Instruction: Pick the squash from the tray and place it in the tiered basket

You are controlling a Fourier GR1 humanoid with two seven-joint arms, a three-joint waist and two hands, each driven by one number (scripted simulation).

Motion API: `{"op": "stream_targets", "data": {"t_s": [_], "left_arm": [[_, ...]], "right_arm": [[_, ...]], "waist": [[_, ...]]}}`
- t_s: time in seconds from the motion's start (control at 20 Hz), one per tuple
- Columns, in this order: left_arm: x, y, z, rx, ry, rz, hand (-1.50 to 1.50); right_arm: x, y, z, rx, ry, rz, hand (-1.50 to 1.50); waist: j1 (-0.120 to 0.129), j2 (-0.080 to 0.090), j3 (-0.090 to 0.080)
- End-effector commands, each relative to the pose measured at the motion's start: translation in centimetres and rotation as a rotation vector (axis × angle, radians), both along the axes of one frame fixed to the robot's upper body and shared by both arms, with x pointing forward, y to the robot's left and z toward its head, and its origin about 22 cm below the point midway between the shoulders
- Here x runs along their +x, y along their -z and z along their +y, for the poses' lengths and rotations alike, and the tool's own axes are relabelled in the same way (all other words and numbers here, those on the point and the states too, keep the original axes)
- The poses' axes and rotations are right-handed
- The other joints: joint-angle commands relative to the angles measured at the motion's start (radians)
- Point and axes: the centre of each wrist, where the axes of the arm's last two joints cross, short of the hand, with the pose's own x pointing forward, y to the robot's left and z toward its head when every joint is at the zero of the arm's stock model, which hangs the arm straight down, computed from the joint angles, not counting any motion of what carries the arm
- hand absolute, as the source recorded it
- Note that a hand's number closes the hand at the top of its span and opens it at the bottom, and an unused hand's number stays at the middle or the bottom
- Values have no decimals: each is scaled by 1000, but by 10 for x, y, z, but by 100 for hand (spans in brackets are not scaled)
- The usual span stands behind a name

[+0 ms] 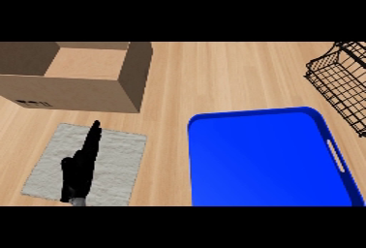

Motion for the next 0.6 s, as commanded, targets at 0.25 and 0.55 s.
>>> {"op": "stream_targets", "data": {"t_s": [0.25,0.55], "left_arm": [[-9,14,1,-12,9,59,0],[-11,17,-7,-3,-9,72,0]], "right_arm": [[2,27,-16,236,-6,-309,-150],[2,3,-15,205,27,-549,-150]], "waist": [[0,9,-6],[-4,6,-7]]}}
